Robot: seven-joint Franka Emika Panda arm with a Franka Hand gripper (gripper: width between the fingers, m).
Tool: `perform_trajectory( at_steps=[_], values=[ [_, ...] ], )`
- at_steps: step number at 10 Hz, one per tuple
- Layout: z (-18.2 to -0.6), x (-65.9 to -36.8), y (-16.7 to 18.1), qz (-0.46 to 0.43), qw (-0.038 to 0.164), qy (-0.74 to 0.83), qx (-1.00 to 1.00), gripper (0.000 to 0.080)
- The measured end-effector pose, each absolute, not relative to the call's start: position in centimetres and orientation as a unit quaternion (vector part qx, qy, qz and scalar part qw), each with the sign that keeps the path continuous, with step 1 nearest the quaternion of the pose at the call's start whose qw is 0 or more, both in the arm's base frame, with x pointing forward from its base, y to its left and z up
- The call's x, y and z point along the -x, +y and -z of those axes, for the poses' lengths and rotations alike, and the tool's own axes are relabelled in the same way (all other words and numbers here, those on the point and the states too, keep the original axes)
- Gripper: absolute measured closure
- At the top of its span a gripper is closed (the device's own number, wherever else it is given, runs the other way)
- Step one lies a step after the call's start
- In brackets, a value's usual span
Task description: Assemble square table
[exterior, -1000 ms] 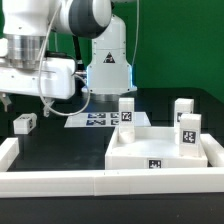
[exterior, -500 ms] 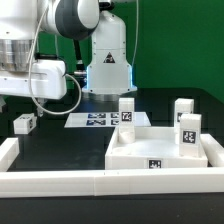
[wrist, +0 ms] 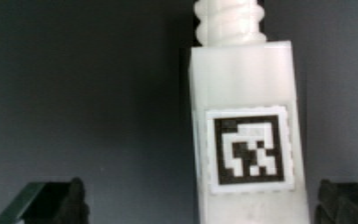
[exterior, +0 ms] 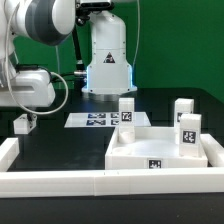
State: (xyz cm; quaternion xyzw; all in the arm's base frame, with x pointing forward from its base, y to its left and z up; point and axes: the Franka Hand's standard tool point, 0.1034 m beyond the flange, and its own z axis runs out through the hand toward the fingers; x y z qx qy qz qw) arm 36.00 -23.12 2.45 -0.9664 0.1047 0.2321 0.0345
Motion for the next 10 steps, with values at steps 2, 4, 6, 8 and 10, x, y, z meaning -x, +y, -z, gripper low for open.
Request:
perform_trajectory(
  at_steps=[2, 4, 6, 8, 10],
  values=[
    [-2.4, -36.0, -22.4, -0.295, 0.047, 0.112, 0.948, 0.0150],
    [-2.2, -35.4, -22.3, -0.359, 0.053, 0.110, 0.925, 0.0150],
    [-0.7, -34.9, -23.3, -0.409, 0.032, 0.095, 0.907, 0.0150],
    [-0.4, -33.6, -22.8, -0.453, 0.040, 0.094, 0.886, 0.0150],
    [-0.2, -33.7, -22.5, -0.453, 0.039, 0.091, 0.886, 0.0150]
  ],
)
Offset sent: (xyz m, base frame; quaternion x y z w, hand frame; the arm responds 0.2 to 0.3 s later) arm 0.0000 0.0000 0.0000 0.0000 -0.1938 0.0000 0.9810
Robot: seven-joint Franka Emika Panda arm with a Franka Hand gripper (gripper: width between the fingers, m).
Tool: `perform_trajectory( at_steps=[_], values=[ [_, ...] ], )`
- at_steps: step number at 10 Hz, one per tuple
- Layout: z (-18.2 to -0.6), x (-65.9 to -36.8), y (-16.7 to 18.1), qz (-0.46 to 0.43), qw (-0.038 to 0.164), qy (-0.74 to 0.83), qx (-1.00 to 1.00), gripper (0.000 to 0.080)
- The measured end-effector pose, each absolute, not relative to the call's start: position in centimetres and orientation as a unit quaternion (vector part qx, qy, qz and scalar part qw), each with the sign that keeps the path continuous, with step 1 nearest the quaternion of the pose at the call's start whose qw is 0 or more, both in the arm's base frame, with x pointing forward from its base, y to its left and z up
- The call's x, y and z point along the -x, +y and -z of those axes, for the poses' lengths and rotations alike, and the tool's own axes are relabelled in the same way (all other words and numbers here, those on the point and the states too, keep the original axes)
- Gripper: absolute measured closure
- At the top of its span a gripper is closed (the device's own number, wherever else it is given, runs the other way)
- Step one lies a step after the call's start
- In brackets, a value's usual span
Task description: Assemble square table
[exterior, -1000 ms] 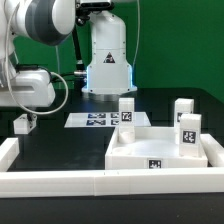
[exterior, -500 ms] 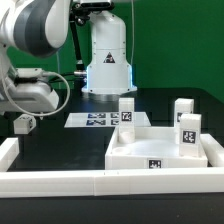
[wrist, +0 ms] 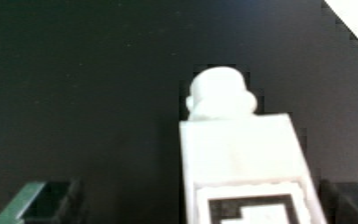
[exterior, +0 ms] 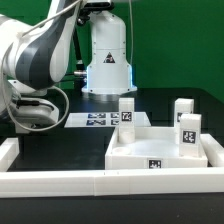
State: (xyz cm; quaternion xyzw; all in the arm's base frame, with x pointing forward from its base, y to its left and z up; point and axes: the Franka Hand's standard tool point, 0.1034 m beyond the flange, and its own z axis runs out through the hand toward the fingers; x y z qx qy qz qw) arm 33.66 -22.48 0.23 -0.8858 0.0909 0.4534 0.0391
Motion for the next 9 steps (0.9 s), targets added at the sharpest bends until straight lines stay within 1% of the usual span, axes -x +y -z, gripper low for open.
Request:
perform_trajectory(
  at_steps=[1, 2, 3, 4, 5, 9],
  values=[
    [-0.2, -33.9, -22.1, -0.453, 0.037, 0.091, 0.886, 0.0150],
    [-0.2, -34.2, -21.6, -0.453, 0.033, 0.088, 0.886, 0.0265],
    [-0.2, -34.4, -21.1, -0.454, 0.031, 0.083, 0.887, 0.0432],
    [-0.2, -34.6, -21.0, -0.454, 0.031, 0.081, 0.887, 0.0432],
    [-0.2, -34.7, -21.0, -0.453, 0.030, 0.081, 0.887, 0.0534],
    [-0.1, -34.7, -20.9, -0.453, 0.031, 0.079, 0.888, 0.0534]
  ],
)
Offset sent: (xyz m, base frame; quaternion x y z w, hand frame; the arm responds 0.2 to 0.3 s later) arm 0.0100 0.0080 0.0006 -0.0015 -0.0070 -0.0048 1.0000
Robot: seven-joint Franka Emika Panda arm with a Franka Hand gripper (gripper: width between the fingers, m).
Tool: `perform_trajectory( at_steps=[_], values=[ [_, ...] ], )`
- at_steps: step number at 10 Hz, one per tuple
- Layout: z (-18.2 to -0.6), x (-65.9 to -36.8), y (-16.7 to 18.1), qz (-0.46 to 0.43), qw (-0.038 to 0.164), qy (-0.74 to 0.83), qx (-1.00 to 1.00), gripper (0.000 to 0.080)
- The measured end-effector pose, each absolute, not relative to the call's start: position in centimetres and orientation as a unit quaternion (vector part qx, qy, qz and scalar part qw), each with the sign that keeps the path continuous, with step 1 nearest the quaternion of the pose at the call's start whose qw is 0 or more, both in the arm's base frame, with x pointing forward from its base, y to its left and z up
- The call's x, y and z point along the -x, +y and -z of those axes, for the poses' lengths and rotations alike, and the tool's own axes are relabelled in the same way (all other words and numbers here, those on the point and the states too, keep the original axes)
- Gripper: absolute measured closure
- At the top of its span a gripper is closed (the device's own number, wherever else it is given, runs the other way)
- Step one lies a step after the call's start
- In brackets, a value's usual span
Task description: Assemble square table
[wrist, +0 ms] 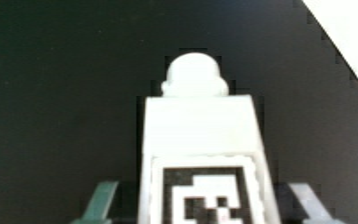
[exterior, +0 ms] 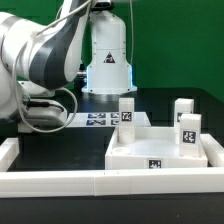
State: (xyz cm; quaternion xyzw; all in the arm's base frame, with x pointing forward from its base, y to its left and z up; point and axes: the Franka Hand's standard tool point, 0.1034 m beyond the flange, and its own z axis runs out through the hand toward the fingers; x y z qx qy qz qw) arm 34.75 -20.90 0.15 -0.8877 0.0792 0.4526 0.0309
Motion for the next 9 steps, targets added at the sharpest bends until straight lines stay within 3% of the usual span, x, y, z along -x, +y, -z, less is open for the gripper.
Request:
perform_trajectory(
  at_steps=[2, 4, 7, 9],
  values=[
    [-0.3, -34.8, -20.9, -0.452, 0.033, 0.077, 0.888, 0.0534],
    [-2.7, -36.0, -20.3, -0.435, 0.045, 0.069, 0.897, 0.0532],
    [-6.9, -37.8, -18.2, -0.416, 0.047, 0.094, 0.903, 0.0532],
    [-8.4, -39.6, -17.3, -0.380, 0.050, 0.096, 0.919, 0.0531]
  ],
)
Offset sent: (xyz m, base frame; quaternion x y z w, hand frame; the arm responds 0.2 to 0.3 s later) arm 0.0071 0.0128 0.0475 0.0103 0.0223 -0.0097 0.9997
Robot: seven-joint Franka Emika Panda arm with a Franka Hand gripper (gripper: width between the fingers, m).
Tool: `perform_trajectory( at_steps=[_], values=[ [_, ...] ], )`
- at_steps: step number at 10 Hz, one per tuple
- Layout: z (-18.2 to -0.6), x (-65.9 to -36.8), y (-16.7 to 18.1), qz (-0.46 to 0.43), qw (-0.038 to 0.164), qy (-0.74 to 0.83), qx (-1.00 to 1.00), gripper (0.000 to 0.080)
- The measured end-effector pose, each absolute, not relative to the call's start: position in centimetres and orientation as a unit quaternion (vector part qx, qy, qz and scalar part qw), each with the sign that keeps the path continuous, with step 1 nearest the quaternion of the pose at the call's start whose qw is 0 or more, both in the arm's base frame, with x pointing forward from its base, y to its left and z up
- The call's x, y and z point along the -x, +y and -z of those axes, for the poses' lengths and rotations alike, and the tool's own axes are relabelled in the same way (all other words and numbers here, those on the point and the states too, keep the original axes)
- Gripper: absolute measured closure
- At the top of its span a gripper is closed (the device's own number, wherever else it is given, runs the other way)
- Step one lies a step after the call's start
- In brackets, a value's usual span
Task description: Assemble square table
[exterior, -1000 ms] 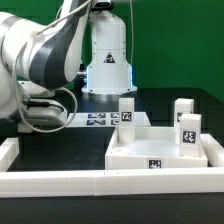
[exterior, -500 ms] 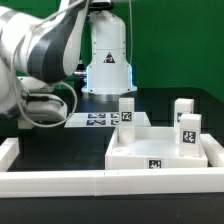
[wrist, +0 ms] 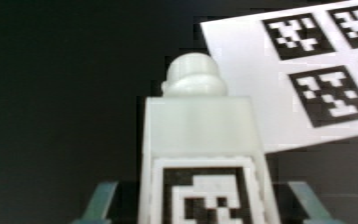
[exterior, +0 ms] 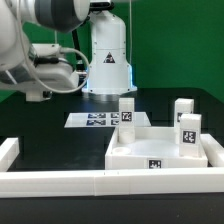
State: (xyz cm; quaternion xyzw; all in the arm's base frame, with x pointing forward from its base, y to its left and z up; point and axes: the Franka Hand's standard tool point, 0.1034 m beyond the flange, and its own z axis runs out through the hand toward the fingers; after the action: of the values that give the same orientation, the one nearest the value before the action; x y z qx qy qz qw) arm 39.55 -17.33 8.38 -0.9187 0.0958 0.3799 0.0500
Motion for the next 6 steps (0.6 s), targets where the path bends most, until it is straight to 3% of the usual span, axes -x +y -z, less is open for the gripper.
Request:
perform_trajectory(
  at_steps=[5, 6],
  values=[
    [-7.7, -40.7, -17.7, -0.217, 0.023, 0.085, 0.972, 0.0531],
    [-8.1, -40.8, -16.8, -0.194, 0.027, 0.085, 0.977, 0.0531]
  ],
)
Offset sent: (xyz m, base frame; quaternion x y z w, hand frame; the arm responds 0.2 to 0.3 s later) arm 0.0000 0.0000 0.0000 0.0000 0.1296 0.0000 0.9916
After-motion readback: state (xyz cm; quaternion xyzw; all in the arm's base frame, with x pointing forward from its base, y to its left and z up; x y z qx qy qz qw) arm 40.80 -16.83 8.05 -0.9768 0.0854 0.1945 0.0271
